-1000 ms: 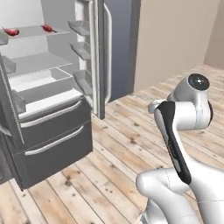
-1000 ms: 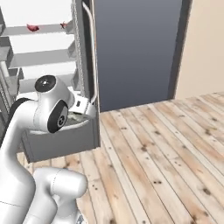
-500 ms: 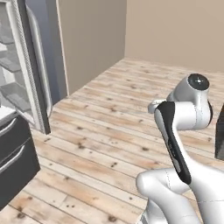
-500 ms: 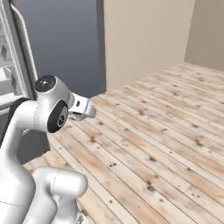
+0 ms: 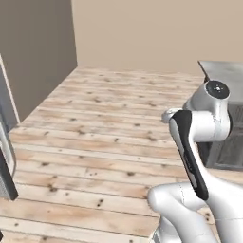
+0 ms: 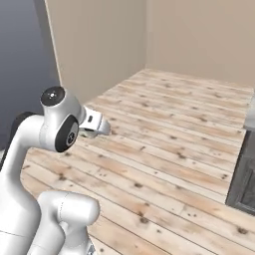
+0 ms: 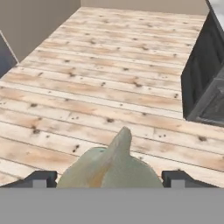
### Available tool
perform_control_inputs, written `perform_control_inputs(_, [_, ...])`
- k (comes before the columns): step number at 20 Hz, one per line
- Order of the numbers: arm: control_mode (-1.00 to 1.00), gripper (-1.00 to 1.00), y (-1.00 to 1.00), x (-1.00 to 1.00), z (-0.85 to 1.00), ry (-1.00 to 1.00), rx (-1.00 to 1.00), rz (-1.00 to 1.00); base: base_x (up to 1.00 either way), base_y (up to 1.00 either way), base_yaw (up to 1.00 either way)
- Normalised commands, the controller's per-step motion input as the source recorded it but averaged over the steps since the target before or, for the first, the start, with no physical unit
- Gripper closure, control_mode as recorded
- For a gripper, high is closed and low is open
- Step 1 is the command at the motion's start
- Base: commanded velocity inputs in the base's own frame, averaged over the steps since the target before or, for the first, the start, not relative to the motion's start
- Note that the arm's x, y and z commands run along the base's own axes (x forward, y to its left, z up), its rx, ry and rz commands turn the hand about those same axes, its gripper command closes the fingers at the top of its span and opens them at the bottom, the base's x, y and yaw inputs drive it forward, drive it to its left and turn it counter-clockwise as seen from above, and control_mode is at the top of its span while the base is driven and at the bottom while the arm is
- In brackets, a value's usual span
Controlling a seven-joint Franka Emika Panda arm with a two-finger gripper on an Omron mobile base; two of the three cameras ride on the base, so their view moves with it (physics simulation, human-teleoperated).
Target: Gather the garlic and corn from the fridge and place them on a tray on the dining counter. Then gather the steak and fish from the fridge and place them on the other tray.
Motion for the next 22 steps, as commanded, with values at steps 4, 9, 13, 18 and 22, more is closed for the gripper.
perform_control_inputs(4, [1.00,1.00,0.00,0.00,0.00,0.00,0.00,0.00,0.99,0.39,-0.62])
perform_control_inputs(9, [1.00,1.00,0.00,0.00,0.00,0.00,0.00,0.00,1.00,0.48,-0.60])
perform_control_inputs(13, [1.00,1.00,0.00,0.00,0.00,0.00,0.00,0.00,1.00,0.77,-0.50])
perform_control_inputs(18, [1.00,1.00,0.00,0.00,0.00,0.00,0.00,0.00,1.00,1.00,-0.31])
perform_control_inputs(22, [1.00,1.00,0.00,0.00,0.00,0.00,0.00,0.00,1.00,1.00,-0.22])
